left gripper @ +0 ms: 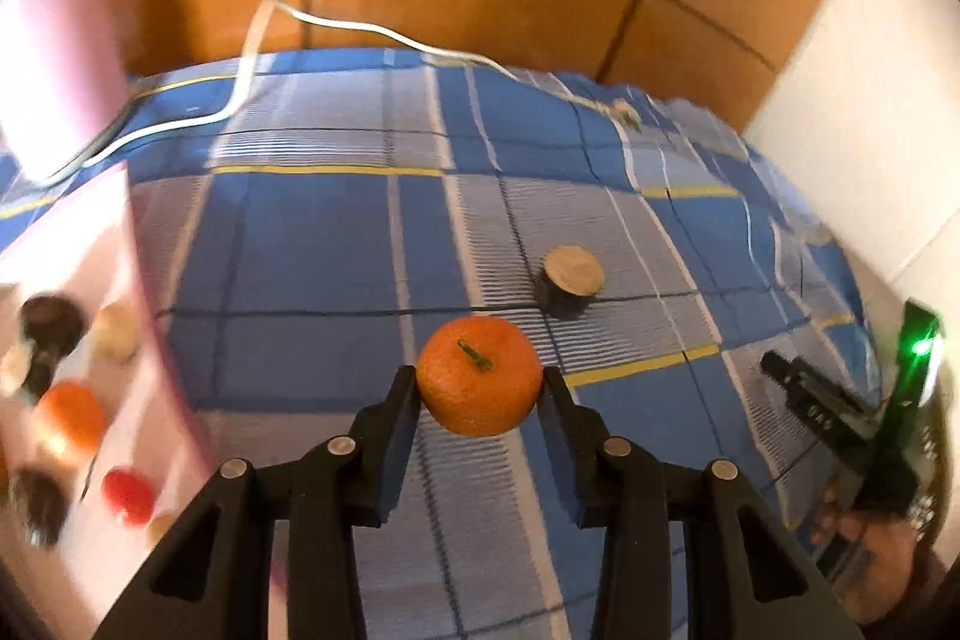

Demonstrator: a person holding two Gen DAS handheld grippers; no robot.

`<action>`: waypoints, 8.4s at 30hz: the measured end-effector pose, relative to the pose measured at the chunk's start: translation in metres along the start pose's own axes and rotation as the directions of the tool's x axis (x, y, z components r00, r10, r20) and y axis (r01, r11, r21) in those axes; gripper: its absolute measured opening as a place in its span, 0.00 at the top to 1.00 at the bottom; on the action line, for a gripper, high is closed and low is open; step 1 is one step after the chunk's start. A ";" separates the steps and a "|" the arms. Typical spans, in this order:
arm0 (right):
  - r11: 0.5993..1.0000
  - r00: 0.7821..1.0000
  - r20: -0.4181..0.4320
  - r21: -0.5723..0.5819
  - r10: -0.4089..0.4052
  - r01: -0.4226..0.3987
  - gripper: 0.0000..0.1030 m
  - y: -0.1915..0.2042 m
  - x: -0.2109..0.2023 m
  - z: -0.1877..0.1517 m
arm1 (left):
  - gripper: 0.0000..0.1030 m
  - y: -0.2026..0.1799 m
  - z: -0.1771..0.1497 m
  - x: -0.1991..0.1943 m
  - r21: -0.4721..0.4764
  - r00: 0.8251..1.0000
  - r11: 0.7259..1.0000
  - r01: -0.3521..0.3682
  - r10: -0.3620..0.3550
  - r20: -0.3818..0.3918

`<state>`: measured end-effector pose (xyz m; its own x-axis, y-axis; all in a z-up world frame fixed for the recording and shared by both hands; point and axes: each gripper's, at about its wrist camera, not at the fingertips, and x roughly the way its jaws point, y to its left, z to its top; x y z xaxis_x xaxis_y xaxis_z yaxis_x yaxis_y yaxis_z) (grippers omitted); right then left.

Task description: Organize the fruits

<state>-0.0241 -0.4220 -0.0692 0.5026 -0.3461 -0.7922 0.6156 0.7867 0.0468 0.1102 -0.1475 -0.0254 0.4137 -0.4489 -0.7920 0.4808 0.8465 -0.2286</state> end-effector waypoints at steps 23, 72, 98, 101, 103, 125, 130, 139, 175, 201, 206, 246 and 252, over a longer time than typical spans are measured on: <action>0.999 1.000 -0.014 -0.031 -0.023 0.023 0.57 0.004 -0.002 -0.001 | 0.61 0.214 -0.058 -0.110 -0.627 0.947 0.765 -0.149 0.293 0.133; 0.998 1.000 -0.019 -0.061 -0.022 0.020 0.57 0.013 -0.008 -0.008 | 0.43 0.112 -0.067 -0.109 -0.370 0.933 0.893 -0.255 0.328 0.149; 0.991 0.998 -0.042 -0.123 0.048 -0.053 0.57 0.042 -0.013 -0.012 | 0.36 0.106 -0.092 -0.120 -0.377 0.930 0.892 -0.251 0.330 0.161; 0.986 0.996 -0.051 -0.148 0.072 -0.079 0.57 0.052 -0.013 -0.013 | 0.36 0.110 -0.093 -0.122 -0.386 0.928 0.886 -0.255 0.337 0.160; 0.982 0.995 -0.056 -0.162 0.087 -0.095 0.57 0.059 -0.014 -0.013 | 0.35 0.112 -0.095 -0.123 -0.391 0.928 0.884 -0.256 0.338 0.158; 0.929 0.963 -0.116 -0.256 0.244 -0.266 0.57 0.133 -0.005 0.007 | 0.30 0.121 -0.110 -0.124 -0.419 0.919 0.858 -0.297 0.377 0.120; 0.904 0.962 -0.107 -0.328 0.253 -0.274 0.57 0.166 0.002 0.018 | 0.28 0.125 -0.113 -0.128 -0.430 0.911 0.848 -0.309 0.394 0.122; 0.891 0.971 -0.109 -0.386 0.211 -0.237 0.54 0.197 0.020 0.024 | 0.28 0.131 -0.115 -0.126 -0.444 0.909 0.837 -0.320 0.403 0.105; 0.788 0.929 -0.159 -0.494 0.333 -0.367 0.65 0.205 -0.025 -0.023 | 0.24 0.137 -0.127 -0.142 -0.488 0.893 0.810 -0.326 0.433 0.121; 0.638 0.834 -0.244 -0.549 0.495 -0.540 0.65 0.264 -0.067 -0.025 | 0.22 0.160 -0.140 -0.152 -0.581 0.868 0.739 -0.340 0.485 0.109; 0.593 0.815 -0.254 -0.580 0.521 -0.559 0.65 0.287 -0.078 -0.028 | 0.22 0.169 -0.143 -0.153 -0.603 0.863 0.720 -0.343 0.495 0.099; 0.542 0.805 -0.263 -0.625 0.531 -0.562 0.65 0.332 -0.084 -0.058 | 0.16 0.165 -0.142 -0.155 -0.581 0.843 0.719 -0.382 0.528 0.100; 0.578 0.814 -0.232 -0.604 0.532 -0.549 0.60 0.312 -0.094 -0.063 | 0.10 0.143 -0.140 -0.158 -0.534 0.840 0.751 -0.389 0.527 0.129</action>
<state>0.0826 -0.1119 -0.0179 0.5960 0.2550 -0.7614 -0.2872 0.9532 0.0945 0.0058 0.0850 -0.0118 0.7006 0.0321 -0.7128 -0.2126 0.9630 -0.1655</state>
